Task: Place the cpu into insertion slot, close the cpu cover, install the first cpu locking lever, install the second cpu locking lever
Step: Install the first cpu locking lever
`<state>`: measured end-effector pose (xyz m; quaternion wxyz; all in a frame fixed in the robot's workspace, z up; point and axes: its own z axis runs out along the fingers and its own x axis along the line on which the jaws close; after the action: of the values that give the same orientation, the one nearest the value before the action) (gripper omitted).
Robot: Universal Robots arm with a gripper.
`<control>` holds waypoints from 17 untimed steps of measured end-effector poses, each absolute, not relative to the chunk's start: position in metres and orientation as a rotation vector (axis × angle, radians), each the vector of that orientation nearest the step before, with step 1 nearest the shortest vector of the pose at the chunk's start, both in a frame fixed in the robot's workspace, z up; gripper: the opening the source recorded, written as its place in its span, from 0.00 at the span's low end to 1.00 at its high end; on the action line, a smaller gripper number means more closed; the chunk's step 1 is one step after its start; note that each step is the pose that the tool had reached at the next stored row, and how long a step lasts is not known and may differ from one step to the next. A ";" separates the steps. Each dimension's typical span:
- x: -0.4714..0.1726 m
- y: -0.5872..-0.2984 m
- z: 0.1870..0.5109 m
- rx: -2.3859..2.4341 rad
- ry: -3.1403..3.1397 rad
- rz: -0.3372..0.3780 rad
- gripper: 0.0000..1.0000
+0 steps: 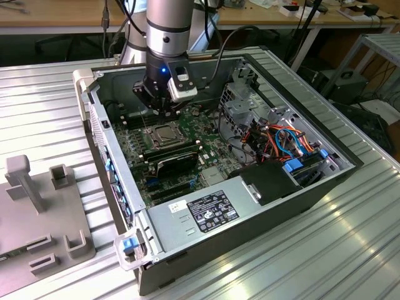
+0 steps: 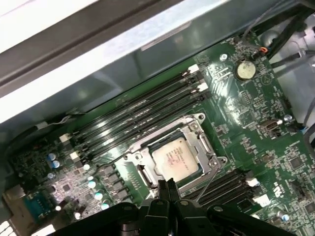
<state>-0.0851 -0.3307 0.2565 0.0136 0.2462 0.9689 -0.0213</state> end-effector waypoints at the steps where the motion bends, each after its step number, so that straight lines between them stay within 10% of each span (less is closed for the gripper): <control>1: -0.087 -0.331 0.257 0.765 3.019 -0.063 0.11; 5: -0.093 -0.331 0.257 0.749 3.044 0.064 0.11; 17: -0.097 -0.331 0.257 0.582 3.083 0.072 0.11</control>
<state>-0.0974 -0.3307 0.2570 0.0014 0.1855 0.9824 0.0231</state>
